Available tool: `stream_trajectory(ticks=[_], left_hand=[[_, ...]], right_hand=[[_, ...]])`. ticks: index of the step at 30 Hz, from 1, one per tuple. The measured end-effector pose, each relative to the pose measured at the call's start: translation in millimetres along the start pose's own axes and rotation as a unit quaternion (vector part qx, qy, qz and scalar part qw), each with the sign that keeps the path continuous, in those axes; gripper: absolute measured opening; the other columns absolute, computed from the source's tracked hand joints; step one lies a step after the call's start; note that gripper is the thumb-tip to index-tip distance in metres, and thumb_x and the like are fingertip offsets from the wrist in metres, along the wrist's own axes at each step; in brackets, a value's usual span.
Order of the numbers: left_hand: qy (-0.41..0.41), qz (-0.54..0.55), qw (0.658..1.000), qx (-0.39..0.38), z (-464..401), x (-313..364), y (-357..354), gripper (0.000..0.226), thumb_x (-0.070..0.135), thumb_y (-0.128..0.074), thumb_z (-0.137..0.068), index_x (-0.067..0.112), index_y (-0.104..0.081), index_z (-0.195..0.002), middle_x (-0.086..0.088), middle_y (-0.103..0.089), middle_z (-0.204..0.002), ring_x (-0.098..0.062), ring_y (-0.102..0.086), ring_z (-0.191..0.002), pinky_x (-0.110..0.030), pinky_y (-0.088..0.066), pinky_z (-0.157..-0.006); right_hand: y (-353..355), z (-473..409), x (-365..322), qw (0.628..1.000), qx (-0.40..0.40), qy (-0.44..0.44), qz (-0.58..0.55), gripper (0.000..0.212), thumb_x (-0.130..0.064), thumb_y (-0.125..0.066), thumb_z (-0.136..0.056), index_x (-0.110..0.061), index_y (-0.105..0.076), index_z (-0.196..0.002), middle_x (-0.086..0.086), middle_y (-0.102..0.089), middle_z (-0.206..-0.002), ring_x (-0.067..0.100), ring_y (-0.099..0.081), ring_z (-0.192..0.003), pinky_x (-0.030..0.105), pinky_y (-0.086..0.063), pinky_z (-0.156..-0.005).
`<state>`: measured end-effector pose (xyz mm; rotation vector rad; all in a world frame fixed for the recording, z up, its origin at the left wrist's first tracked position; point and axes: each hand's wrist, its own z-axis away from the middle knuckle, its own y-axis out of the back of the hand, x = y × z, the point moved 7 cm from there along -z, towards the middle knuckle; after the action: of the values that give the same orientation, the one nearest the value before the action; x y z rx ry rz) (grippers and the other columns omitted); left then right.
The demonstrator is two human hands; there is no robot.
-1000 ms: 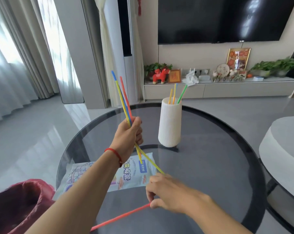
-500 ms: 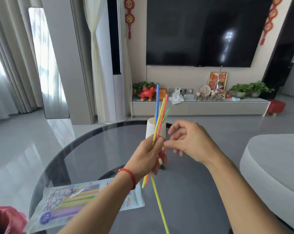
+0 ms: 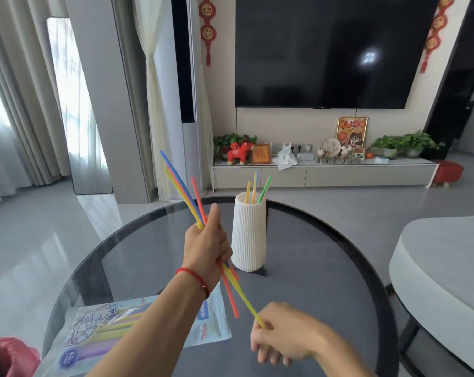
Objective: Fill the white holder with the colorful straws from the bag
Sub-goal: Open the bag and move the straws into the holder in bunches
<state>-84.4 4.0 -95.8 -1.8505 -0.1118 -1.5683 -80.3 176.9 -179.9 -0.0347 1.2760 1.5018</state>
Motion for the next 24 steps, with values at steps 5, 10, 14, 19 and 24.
stream_trajectory(ticks=[5, 10, 14, 19, 24], left_hand=[[0.014, 0.018, 1.000, 0.002, 6, -19, 4, 0.054, 0.041, -0.062, -0.094, 0.026, -0.022, -0.060, 0.003, -0.016, -0.051, -0.017, -0.012, -0.047, -0.022, -0.021, -0.038], [0.000, 0.046, 0.998, 0.030, 10, -16, 6, 0.058, 0.044, -0.062, -0.092, 0.026, -0.021, -0.055, 0.003, -0.016, -0.048, -0.017, -0.013, -0.042, -0.025, -0.016, -0.042], [0.010, 0.018, 1.000, -0.001, 24, -31, -16, 0.059, 0.044, -0.065, -0.090, 0.024, -0.021, -0.056, 0.000, -0.016, -0.048, -0.019, -0.013, -0.044, -0.034, -0.015, -0.047], [0.037, -0.016, 0.999, -0.034, 46, -70, -23, 0.053, 0.035, -0.065, -0.092, 0.024, -0.027, -0.056, -0.002, -0.016, -0.050, -0.017, -0.016, -0.040, -0.026, -0.021, -0.041], [0.006, -0.140, 0.987, -0.073, 41, -74, -23, 0.056, 0.039, -0.061, -0.095, 0.025, -0.032, -0.048, 0.002, -0.024, -0.045, -0.017, -0.023, -0.039, -0.026, -0.026, -0.041]], right_hand=[[3, -9, -14, 0.976, 0.074, 0.050, -0.201, 0.013, -0.019, -0.058, -0.103, -0.011, -0.067, -0.098, 0.015, -0.075, -0.081, 0.020, -0.066, -0.057, 0.030, -0.060, -0.057], [-3, -10, 0, 0.798, 0.147, -0.020, -0.583, 0.040, -0.025, -0.064, -0.092, 0.005, -0.067, -0.118, 0.030, -0.072, -0.113, 0.040, -0.075, -0.105, 0.046, -0.061, -0.098], [-24, -23, -24, 0.569, 0.083, -0.026, -0.818, 0.064, -0.044, -0.041, -0.107, 0.011, -0.059, -0.132, 0.036, -0.069, -0.127, 0.048, -0.064, -0.124, 0.056, -0.042, -0.117], [-15, -30, -20, 0.514, 0.085, 0.023, -0.853, 0.069, -0.057, -0.034, -0.104, -0.003, -0.060, -0.139, 0.027, -0.073, -0.127, 0.041, -0.069, -0.120, 0.049, -0.053, -0.097], [12, -22, 1, 0.743, 0.291, -0.009, -0.602, 0.051, -0.052, -0.046, -0.096, -0.014, -0.069, -0.121, 0.011, -0.076, -0.122, 0.025, -0.069, -0.118, 0.042, -0.055, -0.098]])
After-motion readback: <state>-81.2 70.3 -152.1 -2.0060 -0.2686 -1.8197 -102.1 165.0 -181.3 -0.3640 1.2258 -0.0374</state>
